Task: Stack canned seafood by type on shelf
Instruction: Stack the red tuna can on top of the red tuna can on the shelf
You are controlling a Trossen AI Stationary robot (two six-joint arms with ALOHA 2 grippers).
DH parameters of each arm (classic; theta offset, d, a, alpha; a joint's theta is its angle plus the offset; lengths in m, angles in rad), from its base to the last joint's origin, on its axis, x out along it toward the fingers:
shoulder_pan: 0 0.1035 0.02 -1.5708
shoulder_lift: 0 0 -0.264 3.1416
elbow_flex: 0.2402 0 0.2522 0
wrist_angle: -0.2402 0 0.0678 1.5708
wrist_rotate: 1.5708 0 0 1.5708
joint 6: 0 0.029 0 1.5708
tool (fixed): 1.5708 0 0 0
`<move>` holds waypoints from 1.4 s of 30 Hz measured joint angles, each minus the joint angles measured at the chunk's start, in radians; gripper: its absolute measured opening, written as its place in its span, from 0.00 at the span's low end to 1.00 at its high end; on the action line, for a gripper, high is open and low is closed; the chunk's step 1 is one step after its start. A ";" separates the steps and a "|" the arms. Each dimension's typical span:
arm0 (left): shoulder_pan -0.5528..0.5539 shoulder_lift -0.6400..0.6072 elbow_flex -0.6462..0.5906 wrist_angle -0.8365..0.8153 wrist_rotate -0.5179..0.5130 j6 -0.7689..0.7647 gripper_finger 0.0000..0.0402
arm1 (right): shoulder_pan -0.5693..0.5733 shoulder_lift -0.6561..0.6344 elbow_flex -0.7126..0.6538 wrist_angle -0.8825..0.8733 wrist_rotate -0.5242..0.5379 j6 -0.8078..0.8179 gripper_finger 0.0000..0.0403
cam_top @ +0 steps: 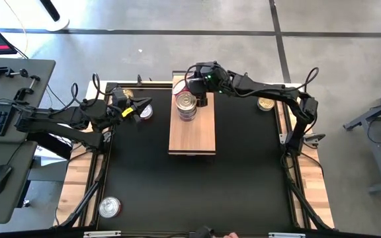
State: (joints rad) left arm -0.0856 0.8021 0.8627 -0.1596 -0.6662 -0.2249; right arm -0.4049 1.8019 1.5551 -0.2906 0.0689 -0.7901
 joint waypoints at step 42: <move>0.000 0.000 0.000 -0.001 -0.038 0.011 0.00 | 0.005 -0.053 0.002 -0.113 0.028 -0.024 0.56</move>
State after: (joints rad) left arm -0.0853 0.8018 0.8627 -0.1609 -0.7045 -0.2137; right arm -0.4000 1.7493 1.5566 -0.4033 0.0967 -0.8139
